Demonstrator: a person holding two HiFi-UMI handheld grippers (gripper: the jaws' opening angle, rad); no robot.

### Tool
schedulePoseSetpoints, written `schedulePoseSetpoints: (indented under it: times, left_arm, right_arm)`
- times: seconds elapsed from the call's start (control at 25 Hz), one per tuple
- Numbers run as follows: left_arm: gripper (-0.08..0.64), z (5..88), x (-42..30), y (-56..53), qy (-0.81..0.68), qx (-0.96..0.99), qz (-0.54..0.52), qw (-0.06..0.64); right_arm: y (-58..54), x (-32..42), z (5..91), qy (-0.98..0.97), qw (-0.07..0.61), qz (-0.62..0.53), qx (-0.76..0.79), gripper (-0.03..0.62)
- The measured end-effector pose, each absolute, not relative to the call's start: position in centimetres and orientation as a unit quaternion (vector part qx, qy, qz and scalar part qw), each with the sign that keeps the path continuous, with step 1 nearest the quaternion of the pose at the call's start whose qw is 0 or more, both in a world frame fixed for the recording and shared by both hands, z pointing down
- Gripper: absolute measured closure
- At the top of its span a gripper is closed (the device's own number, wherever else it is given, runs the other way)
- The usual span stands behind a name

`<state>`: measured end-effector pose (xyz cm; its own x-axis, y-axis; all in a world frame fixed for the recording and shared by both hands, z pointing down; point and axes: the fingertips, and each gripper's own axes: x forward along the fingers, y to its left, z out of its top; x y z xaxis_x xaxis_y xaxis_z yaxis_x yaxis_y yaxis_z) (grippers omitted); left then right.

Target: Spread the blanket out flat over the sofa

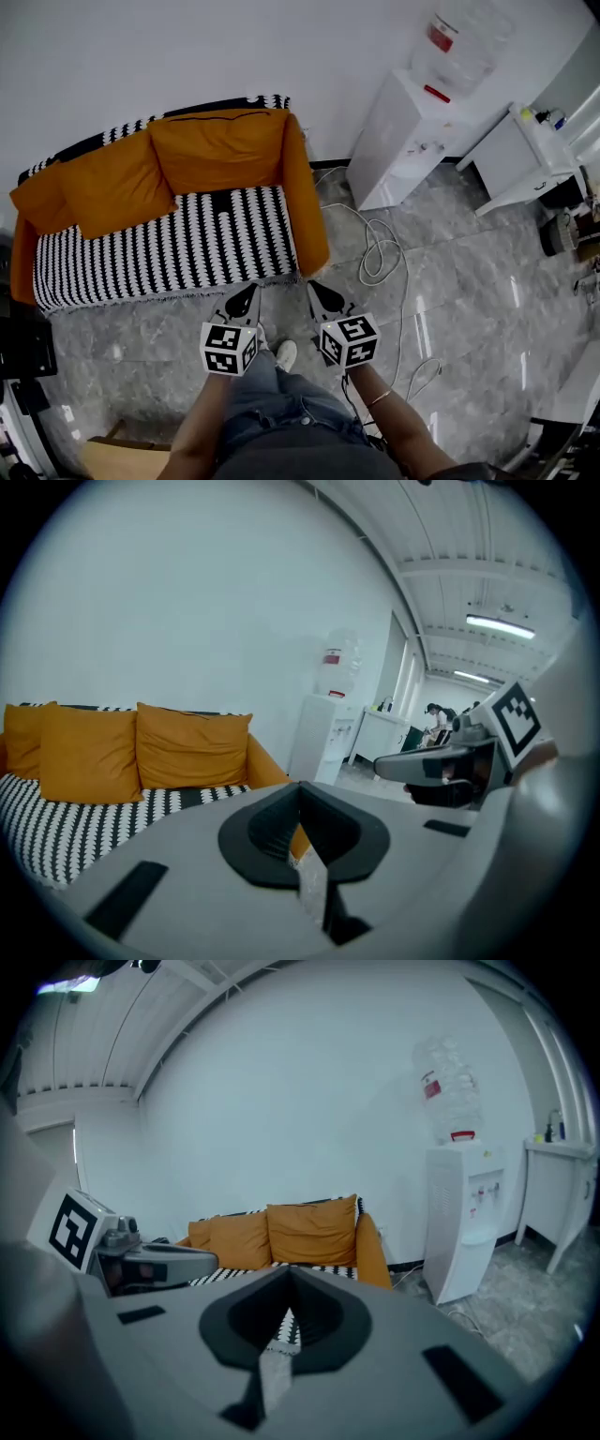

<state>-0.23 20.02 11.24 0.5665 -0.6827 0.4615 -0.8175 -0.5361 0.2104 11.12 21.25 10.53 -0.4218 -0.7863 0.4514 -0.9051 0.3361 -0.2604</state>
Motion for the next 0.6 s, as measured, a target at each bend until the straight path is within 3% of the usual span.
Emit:
schedulePoseSetpoints:
  times: [0.6]
  left_arm:
    - [0.543,8.4,-1.4,20.0,-0.454,0.862,0.126,0.188]
  right_arm:
    - [21.4,8.8,8.4,-0.830,0.116,0.206,0.504,0.583]
